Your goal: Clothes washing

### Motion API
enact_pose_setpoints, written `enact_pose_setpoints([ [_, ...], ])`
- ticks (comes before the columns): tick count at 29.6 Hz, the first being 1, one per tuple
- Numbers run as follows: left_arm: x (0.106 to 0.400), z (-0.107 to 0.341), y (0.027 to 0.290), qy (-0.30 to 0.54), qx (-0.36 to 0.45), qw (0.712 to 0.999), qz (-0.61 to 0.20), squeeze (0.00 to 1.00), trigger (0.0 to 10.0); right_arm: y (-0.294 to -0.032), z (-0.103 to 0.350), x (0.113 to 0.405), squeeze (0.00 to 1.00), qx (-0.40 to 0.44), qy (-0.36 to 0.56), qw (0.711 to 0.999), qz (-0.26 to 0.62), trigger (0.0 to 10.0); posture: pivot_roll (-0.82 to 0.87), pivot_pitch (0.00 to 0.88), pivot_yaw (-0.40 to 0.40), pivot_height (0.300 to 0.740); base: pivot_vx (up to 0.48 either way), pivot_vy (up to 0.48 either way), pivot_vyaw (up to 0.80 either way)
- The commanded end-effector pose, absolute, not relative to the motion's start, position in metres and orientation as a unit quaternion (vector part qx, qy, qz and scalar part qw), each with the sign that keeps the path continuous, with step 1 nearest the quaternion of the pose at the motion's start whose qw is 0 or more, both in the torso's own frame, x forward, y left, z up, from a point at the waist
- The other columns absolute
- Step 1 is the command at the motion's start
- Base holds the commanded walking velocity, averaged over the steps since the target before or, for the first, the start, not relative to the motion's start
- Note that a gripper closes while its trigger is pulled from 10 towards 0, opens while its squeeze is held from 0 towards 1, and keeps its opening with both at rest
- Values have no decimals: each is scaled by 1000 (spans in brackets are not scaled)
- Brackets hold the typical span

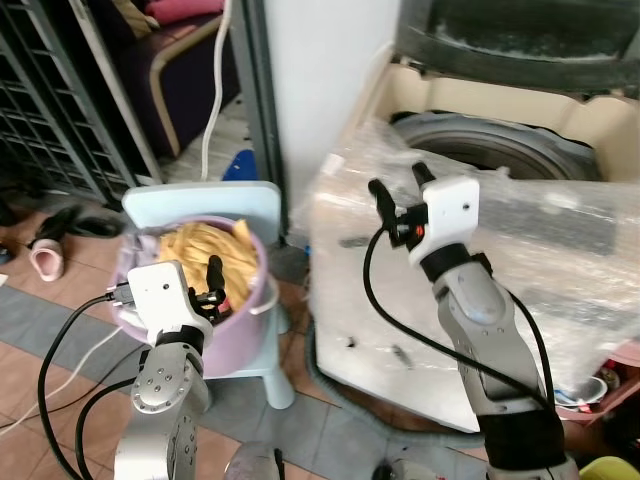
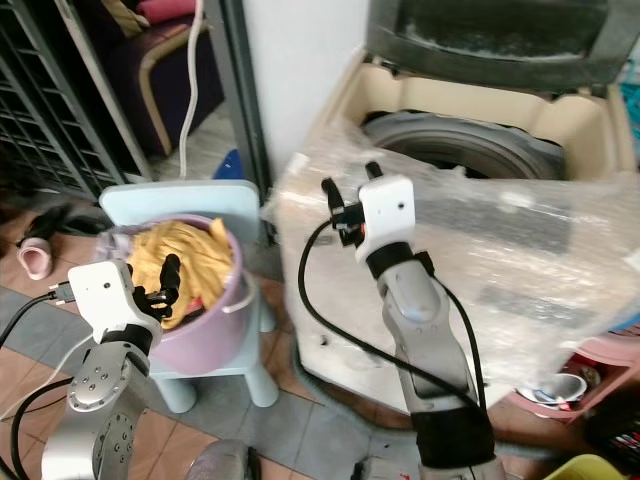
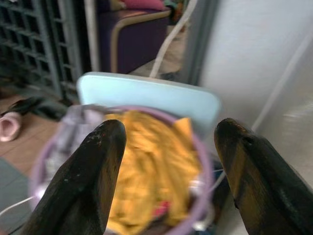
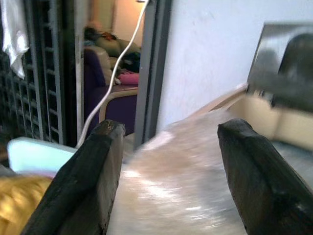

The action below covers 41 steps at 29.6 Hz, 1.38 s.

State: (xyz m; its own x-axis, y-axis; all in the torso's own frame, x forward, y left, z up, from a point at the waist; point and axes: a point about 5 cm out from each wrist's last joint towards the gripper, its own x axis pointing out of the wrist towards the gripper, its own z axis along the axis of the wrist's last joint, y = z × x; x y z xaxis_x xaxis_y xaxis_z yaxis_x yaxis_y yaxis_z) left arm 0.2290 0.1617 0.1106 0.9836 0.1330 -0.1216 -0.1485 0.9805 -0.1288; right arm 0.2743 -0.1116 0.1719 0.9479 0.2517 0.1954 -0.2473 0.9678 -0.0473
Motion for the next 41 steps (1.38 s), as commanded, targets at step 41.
enact_pose_setpoints([
  [41,220,121,161,27,-56,997,54,0,10000,-134,95,279,0,-70,178,969,157,10000,16,86,38,740,153,173,225],
])
